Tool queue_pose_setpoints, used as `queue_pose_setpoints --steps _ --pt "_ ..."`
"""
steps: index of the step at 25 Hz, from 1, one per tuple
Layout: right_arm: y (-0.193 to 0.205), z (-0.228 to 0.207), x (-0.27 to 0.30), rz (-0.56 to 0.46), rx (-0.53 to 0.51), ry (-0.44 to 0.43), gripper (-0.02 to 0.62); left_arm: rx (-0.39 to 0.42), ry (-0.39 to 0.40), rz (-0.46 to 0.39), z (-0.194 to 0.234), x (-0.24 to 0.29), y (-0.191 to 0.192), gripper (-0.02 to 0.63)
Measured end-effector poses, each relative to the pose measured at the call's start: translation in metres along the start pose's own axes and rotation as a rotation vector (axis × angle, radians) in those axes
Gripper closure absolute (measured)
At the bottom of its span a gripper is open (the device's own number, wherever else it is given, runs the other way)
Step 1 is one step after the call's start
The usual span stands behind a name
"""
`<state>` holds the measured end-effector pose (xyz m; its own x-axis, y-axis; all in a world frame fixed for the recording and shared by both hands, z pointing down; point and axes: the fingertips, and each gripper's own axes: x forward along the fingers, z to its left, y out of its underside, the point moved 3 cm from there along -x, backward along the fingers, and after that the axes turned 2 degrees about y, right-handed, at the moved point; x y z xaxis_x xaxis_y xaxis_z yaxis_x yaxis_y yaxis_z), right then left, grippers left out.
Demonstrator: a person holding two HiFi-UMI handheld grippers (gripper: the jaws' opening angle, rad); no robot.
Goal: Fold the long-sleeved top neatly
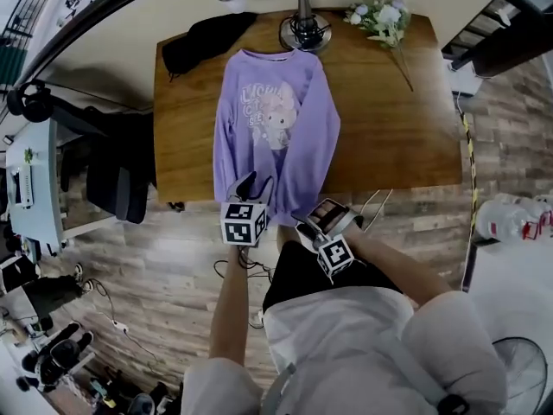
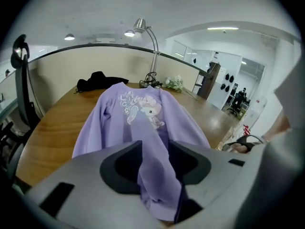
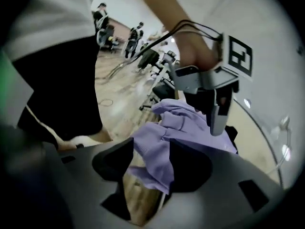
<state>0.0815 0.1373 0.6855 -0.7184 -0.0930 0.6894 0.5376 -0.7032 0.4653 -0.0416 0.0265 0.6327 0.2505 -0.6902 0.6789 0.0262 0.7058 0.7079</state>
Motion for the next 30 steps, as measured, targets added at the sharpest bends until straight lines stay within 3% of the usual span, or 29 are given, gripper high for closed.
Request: queue_pose_setpoints --steps 2,4,6,10,13,16,21,24,30 --pt "0.006 0.005 0.01 0.056 -0.149 0.048 0.348 -0.012 -0.013 0.0 -0.002 -0.005 0.006 0.426" --pt "0.013 0.01 0.019 0.086 -0.195 0.056 0.384 -0.019 -0.021 0.004 -0.004 -0.009 0.01 0.426" --pt "0.015 0.006 0.021 0.086 -0.161 0.071 0.528 -0.024 -0.028 0.007 -0.004 -0.012 0.014 0.428" --pt "0.003 -0.013 0.007 0.026 -0.016 0.106 0.561 -0.029 -0.041 0.013 -0.001 -0.018 0.02 0.431" --pt "-0.005 -0.033 -0.016 -0.039 0.191 0.149 0.563 -0.025 -0.047 0.053 0.002 -0.014 0.027 0.431" --pt "0.005 -0.064 -0.046 -0.089 0.554 0.208 0.563 -0.023 -0.046 0.09 0.009 -0.005 0.032 0.431" --pt "0.052 -0.133 -0.114 -0.184 0.967 0.408 0.563 -0.017 -0.046 0.095 0.012 0.002 0.028 0.434" --pt "0.091 -0.173 -0.161 -0.209 1.088 0.554 0.563 -0.001 -0.044 0.09 0.009 0.006 0.017 0.437" --pt "0.155 -0.215 -0.234 -0.188 1.157 0.756 0.563 0.029 -0.016 0.063 -0.009 0.01 -0.01 0.44"
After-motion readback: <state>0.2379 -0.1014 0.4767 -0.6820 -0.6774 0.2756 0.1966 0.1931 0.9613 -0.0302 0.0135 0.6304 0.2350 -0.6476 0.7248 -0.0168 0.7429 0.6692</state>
